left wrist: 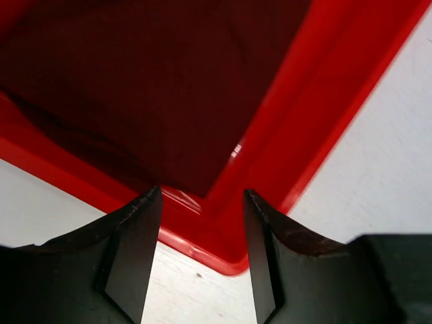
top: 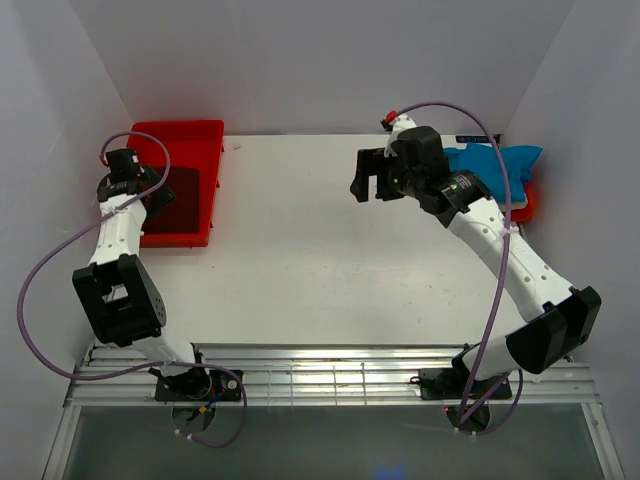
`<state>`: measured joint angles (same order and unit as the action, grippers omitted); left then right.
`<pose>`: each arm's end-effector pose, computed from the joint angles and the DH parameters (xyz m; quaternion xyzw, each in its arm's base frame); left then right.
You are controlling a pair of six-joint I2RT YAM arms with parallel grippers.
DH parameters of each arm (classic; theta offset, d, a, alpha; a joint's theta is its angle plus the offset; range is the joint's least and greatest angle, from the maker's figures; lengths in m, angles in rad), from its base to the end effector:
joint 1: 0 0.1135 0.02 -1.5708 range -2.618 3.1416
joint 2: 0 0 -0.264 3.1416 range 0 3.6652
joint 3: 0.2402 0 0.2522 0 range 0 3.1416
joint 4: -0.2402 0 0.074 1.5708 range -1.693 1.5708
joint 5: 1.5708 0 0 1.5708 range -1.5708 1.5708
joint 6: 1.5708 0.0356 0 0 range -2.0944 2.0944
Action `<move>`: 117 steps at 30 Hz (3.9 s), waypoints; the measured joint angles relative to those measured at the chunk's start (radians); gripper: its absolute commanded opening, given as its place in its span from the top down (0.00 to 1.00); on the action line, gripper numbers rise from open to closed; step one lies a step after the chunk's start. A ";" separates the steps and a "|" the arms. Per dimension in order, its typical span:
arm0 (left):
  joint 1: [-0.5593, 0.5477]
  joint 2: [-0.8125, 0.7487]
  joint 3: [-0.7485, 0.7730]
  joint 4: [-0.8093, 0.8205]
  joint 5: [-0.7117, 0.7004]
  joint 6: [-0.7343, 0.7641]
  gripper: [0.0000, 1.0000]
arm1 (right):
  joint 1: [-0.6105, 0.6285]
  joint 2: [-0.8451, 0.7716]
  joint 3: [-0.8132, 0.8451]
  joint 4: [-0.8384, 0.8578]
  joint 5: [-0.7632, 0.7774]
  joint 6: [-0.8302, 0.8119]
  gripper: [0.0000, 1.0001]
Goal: Fold and stack the t-shirts
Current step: Grab the tshirt from the pile, then move the tshirt to the center of the board, then flatten the tshirt out
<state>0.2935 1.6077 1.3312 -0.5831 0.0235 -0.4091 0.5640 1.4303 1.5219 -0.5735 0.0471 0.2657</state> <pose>0.3384 0.1014 0.2851 -0.3187 0.8815 -0.0311 0.3469 0.2701 0.1689 0.4063 -0.1150 0.8475 0.1903 0.4820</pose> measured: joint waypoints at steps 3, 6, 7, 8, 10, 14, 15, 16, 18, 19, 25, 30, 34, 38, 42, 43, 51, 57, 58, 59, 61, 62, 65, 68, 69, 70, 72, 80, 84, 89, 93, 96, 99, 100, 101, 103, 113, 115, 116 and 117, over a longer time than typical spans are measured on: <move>0.000 0.035 0.024 0.024 -0.114 0.033 0.41 | 0.000 0.011 -0.010 0.008 -0.007 0.006 0.09; 0.000 0.157 0.119 0.045 -0.224 0.060 0.41 | -0.001 -0.005 -0.084 0.048 -0.048 0.024 0.09; 0.000 0.204 0.147 0.058 -0.254 0.065 0.41 | -0.001 -0.010 -0.112 0.061 -0.066 0.033 0.09; 0.000 0.242 0.167 0.067 -0.277 0.068 0.41 | -0.001 -0.016 -0.141 0.071 -0.082 0.043 0.09; 0.000 0.324 0.189 0.088 -0.324 0.072 0.41 | -0.001 -0.020 -0.176 0.076 -0.106 0.057 0.09; 0.000 0.436 0.190 0.107 -0.386 0.080 0.41 | -0.001 -0.026 -0.212 0.076 -0.135 0.077 0.09; 0.000 0.459 0.190 0.113 -0.396 0.080 0.41 | -0.001 -0.028 -0.217 0.077 -0.138 0.081 0.09; 0.000 0.483 0.194 0.122 -0.405 0.080 0.41 | -0.001 -0.032 -0.220 0.077 -0.141 0.085 0.09; -0.002 0.500 0.217 0.145 -0.428 0.084 0.41 | -0.001 -0.043 -0.225 0.074 -0.143 0.091 0.09; -0.002 0.501 0.222 0.154 -0.431 0.086 0.41 | -0.001 -0.048 -0.225 0.075 -0.145 0.093 0.09; -0.002 0.533 0.229 0.216 -0.436 0.084 0.75 | -0.001 -0.066 -0.225 0.075 -0.152 0.097 0.09; -0.005 0.544 0.219 0.268 -0.430 0.088 1.00 | -0.001 -0.066 -0.229 0.076 -0.163 0.103 0.09; -0.013 0.494 0.137 0.336 -0.425 0.076 1.00 | -0.001 -0.065 -0.229 0.077 -0.167 0.106 0.09; -0.038 0.399 0.082 0.275 -0.399 0.076 1.00 | -0.001 -0.056 -0.230 0.082 -0.184 0.106 0.08; -0.101 0.282 0.121 0.168 -0.358 0.068 1.00 | 0.000 -0.031 -0.249 0.110 -0.204 0.117 0.08; -0.122 0.242 0.139 0.145 -0.348 0.065 1.00 | 0.000 -0.024 -0.259 0.117 -0.210 0.118 0.08; -0.288 -0.084 0.233 0.055 -0.293 0.014 1.00 | 0.006 0.024 -0.273 0.135 -0.233 0.120 0.07; -0.454 -0.198 0.211 0.046 -0.159 -0.045 1.00 | 0.007 0.024 -0.275 0.140 -0.218 0.120 0.08; -0.490 -0.199 0.192 0.051 -0.125 -0.054 1.00 | 0.007 0.024 -0.275 0.139 -0.211 0.120 0.08; -0.520 -0.196 0.174 0.061 -0.100 -0.062 1.00 | 0.007 0.024 -0.276 0.139 -0.205 0.120 0.09; -0.596 -0.177 0.125 0.083 -0.048 -0.079 1.00 | 0.007 0.022 -0.277 0.138 -0.191 0.120 0.10; -0.642 -0.154 0.103 0.093 -0.022 -0.088 1.00 | 0.007 0.019 -0.279 0.138 -0.183 0.120 0.10; -0.751 -0.060 0.068 0.121 0.042 -0.108 0.76 | 0.007 0.001 -0.296 0.133 -0.159 0.120 0.10; -0.838 0.048 0.068 0.158 0.104 -0.129 0.52 | 0.007 -0.026 -0.314 0.124 -0.138 0.120 0.10; -0.859 0.074 0.071 0.168 0.117 -0.138 0.45 | 0.007 -0.037 -0.320 0.125 -0.131 0.120 0.10; -0.890 0.102 0.082 0.171 0.124 -0.143 0.42 | 0.007 -0.050 -0.328 0.124 -0.123 0.120 0.10; -0.924 0.135 0.109 0.177 0.127 -0.151 0.39 | 0.007 -0.075 -0.340 0.121 -0.108 0.119 0.10; -0.956 0.014 0.134 0.142 -0.142 -0.145 0.36 | 0.009 -0.058 -0.343 0.124 -0.158 0.062 0.03; -0.906 -0.155 0.043 0.097 -0.295 -0.164 0.36 | 0.035 0.096 -0.307 0.121 -0.227 0.006 0.00; -0.832 -0.301 -0.112 0.025 -0.403 -0.229 0.36 | 0.105 0.309 -0.200 0.089 -0.303 -0.053 0.08; -0.812 -0.338 -0.218 -0.045 -0.428 -0.272 0.36 | 0.158 0.440 -0.076 0.076 -0.323 -0.085 0.10; -0.808 -0.356 -0.262 -0.084 -0.431 -0.295 0.36 | 0.186 0.500 0.007 0.066 -0.327 -0.099 0.10; -0.806 -0.395 -0.287 -0.108 -0.432 -0.314 0.36 | 0.207 0.542 0.079 0.059 -0.335 -0.113 0.10; -0.805 -0.408 -0.292 -0.112 -0.432 -0.318 0.36 | 0.214 0.557 0.105 0.059 -0.335 -0.117 0.10; -0.803 -0.423 -0.297 -0.118 -0.432 -0.323 0.36 | 0.218 0.571 0.128 0.058 -0.337 -0.120 0.10; -0.799 -0.442 -0.306 -0.122 -0.434 -0.333 0.36 | 0.227 0.603 0.175 0.053 -0.339 -0.126 0.12; -0.783 -0.528 -0.338 -0.176 -0.472 -0.369 0.35 | 0.286 0.675 0.307 0.033 -0.303 -0.181 0.09; -0.778 -0.547 -0.343 -0.183 -0.477 -0.375 0.36 | 0.293 0.705 0.369 0.026 -0.299 -0.197 0.09; -0.775 -0.554 -0.344 -0.188 -0.479 -0.378 0.35 | 0.294 0.731 0.414 0.021 -0.295 -0.203 0.09; -0.773 -0.558 -0.344 -0.194 -0.481 -0.380 0.35 | 0.294 0.766 0.463 0.022 -0.291 -0.209 0.09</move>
<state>-0.4797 1.0500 0.9871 -0.7773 -0.4572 -0.7887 0.8581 2.1967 1.9846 -0.5518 -0.2436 0.0570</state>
